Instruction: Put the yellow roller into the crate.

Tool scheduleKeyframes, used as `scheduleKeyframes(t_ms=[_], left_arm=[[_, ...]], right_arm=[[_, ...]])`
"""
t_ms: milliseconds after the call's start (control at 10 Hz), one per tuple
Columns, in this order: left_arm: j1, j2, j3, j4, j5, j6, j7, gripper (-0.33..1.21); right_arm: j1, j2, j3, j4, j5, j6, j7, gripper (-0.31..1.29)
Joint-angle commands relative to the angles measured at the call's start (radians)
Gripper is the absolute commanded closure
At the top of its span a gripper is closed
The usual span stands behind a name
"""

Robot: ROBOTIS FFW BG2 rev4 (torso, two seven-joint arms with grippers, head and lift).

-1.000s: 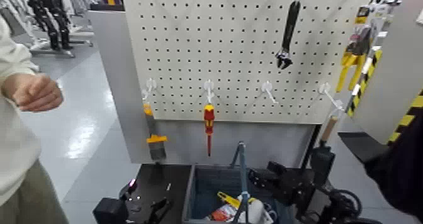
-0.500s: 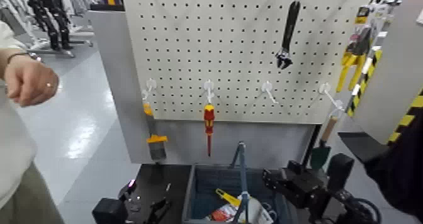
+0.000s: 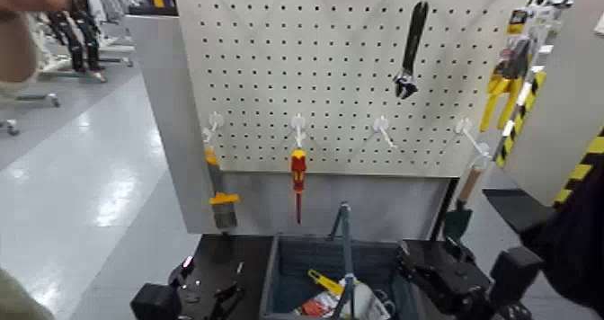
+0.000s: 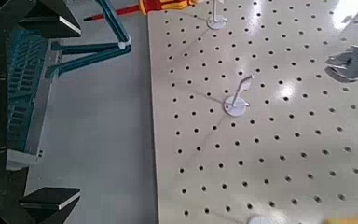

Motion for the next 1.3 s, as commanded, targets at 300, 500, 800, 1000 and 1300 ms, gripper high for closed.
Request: scheduleKeyframes(t_ms=[300, 500, 800, 1000, 1300], left_arm=[[0.005, 0.0, 0.003, -0.004, 0.0, -0.001, 0.0, 0.2], [0.007, 0.001, 0.005, -0.004, 0.0, -0.001, 0.0, 0.2], [0.007, 0.0, 0.006, -0.004, 0.0, -0.001, 0.0, 0.2], [0.007, 0.001, 0.006, -0.004, 0.0, -0.001, 0.0, 0.2], [0.004, 0.001, 0.005, -0.002, 0.0, 0.001, 0.0, 0.2]], right_arm=[[0.101, 0.036, 0.031, -0.029, 0.074, -0.146, -0.136, 0.11], [0.126, 0.048, 0.032, -0.029, 0.091, -0.169, -0.156, 0.11], [0.166, 0.054, 0.049, -0.018, 0.109, -0.235, -0.222, 0.12], [0.177, 0.054, 0.051, -0.018, 0.122, -0.255, -0.237, 0.12], [0.196, 0.054, 0.055, -0.023, 0.152, -0.282, -0.263, 0.12]])
